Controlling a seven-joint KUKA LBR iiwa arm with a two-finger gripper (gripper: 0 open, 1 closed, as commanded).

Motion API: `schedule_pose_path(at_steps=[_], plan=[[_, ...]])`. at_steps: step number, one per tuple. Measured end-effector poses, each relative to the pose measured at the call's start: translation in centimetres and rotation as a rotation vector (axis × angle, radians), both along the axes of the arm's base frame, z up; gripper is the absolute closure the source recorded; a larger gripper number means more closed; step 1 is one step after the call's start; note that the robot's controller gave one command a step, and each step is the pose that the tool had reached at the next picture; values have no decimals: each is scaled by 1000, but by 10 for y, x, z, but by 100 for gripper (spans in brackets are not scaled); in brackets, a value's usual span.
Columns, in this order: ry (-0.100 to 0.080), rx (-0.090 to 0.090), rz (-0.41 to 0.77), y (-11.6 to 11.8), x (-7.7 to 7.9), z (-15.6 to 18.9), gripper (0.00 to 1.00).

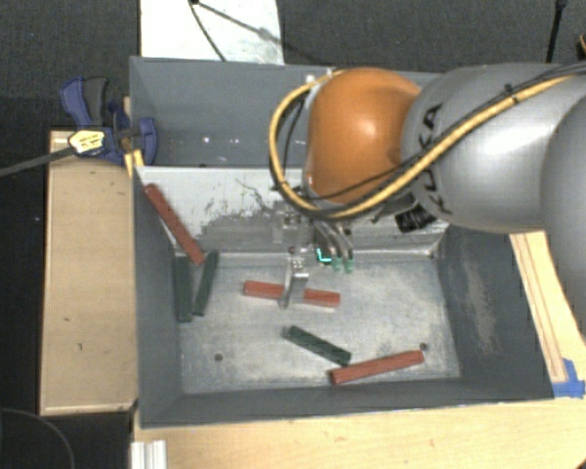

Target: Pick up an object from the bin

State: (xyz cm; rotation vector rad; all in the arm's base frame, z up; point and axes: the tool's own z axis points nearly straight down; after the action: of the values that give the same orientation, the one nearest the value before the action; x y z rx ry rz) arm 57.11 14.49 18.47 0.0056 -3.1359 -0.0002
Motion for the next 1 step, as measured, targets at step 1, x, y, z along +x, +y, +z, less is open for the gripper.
schedule_pose_path(at_steps=[1], plan=[[-1,-1,149,-24,17,-101,0]])
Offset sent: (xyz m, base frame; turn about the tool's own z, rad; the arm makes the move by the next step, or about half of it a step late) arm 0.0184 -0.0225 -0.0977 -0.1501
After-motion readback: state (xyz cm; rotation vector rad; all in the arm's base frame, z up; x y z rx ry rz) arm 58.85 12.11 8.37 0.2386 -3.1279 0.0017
